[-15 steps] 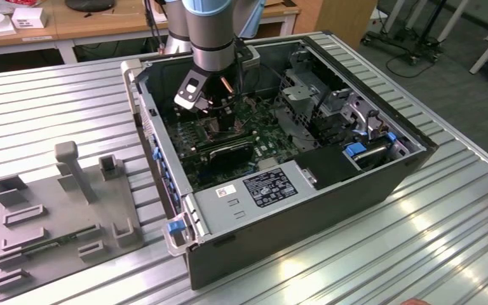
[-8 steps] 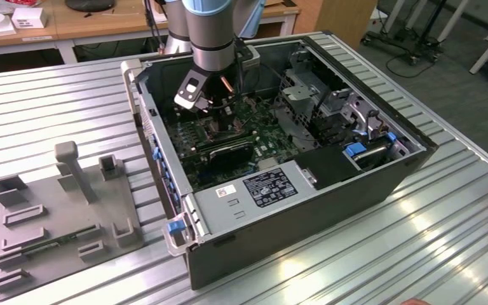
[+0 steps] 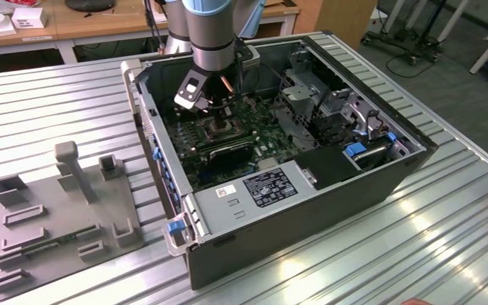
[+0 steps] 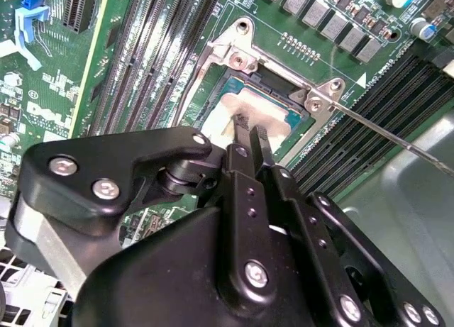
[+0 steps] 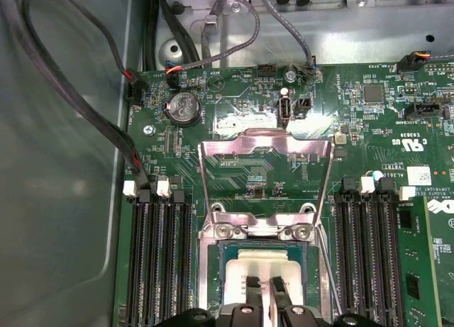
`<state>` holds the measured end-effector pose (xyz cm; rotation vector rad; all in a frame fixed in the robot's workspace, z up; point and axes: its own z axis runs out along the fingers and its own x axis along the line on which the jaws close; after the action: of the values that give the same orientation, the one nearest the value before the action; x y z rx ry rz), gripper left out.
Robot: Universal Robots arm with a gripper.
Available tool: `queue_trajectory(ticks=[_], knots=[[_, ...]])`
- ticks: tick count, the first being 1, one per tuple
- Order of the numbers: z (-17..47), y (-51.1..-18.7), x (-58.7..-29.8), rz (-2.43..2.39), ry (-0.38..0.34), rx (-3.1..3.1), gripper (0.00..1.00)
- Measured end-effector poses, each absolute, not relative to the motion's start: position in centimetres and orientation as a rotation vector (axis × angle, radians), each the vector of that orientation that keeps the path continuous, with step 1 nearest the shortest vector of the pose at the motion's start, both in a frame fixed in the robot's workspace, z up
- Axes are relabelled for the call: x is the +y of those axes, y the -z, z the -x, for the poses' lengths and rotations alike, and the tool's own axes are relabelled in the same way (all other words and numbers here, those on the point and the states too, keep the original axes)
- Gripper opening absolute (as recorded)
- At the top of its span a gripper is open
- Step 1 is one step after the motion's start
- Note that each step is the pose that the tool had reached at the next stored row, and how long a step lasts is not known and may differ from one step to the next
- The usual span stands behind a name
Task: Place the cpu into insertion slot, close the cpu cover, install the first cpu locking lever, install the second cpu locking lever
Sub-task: 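Place the cpu into insertion slot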
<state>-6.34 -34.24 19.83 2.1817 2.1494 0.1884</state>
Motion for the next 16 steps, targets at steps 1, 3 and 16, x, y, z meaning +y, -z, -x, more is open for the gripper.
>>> queue_trajectory(ticks=[1,3,16], knots=[[6.34,-19.82,-34.24,-2.182,-0.188,2.149,0.18],[6.34,-19.83,-34.24,-2.182,-0.188,2.149,0.18],[6.33,-20.69,-34.24,-2.192,-0.174,2.153,0.18]])
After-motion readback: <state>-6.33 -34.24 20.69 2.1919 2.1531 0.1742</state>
